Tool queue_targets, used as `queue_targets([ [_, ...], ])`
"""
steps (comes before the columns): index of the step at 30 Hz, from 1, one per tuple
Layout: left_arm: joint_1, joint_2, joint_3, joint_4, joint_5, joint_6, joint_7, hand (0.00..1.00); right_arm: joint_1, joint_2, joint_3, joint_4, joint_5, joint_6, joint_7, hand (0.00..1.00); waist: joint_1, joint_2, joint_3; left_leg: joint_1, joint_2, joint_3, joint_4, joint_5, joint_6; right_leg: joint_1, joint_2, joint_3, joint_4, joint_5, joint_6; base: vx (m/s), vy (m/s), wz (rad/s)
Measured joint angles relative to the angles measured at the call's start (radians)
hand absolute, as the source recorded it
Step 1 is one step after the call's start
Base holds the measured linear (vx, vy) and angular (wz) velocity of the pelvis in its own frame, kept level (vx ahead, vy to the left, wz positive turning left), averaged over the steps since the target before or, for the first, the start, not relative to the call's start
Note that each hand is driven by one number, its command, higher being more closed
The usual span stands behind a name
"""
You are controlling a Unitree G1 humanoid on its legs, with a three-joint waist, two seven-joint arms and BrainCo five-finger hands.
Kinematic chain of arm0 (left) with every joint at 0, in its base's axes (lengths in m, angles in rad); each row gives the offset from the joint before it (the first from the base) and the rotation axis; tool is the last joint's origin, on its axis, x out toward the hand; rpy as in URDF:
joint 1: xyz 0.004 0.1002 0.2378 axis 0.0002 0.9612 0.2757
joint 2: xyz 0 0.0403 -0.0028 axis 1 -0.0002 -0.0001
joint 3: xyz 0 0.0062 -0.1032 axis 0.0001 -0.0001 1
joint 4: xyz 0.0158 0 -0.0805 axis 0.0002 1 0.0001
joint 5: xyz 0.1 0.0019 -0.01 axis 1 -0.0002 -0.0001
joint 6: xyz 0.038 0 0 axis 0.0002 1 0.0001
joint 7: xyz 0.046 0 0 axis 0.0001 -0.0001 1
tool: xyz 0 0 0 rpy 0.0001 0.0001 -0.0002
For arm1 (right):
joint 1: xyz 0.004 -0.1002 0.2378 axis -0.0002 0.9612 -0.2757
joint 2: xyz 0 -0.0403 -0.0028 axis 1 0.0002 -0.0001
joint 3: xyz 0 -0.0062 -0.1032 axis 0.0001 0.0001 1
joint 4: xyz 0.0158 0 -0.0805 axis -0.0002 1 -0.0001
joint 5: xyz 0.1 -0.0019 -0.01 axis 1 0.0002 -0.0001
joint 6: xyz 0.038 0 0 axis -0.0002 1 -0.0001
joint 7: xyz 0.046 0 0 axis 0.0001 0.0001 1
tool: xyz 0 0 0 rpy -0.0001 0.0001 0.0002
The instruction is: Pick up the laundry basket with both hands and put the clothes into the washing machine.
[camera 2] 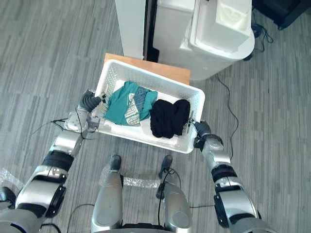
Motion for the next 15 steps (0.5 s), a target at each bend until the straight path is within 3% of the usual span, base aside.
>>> queue_targets([
  [2,0.092,-0.018,0.003,-0.097,-0.016,-0.004,-0.016,1.00,0.086,-0.001,-0.031,-0.070,-0.002,0.000,0.019,1.00,-0.001,0.021,-0.053,0.023,-0.004,0.004,-0.026,0.002,0.003,0.011,-0.003,-0.001,-0.001,-0.008,0.002,0.09,0.016,0.04],
  [8,0.323,-0.065,0.011,-0.280,-0.032,-0.023,-0.060,1.00,0.309,0.022,-0.111,-0.246,-0.034,0.003,0.070,1.00,-0.012,0.037,-0.200,0.137,-0.004,0.028,-0.111,0.009,0.004,0.076,-0.007,0.008,-0.003,-0.047,0.014,0.14,0.014,-0.03],
  [15,0.410,-0.121,0.028,-0.339,-0.033,-0.043,-0.104,1.00,0.416,0.034,-0.171,-0.352,-0.051,0.006,0.091,1.00,-0.037,0.042,-0.280,0.234,0.000,0.104,-0.167,0.006,0.007,0.103,-0.006,0.076,-0.005,-0.051,0.018,0.05,0.011,-0.29],
])
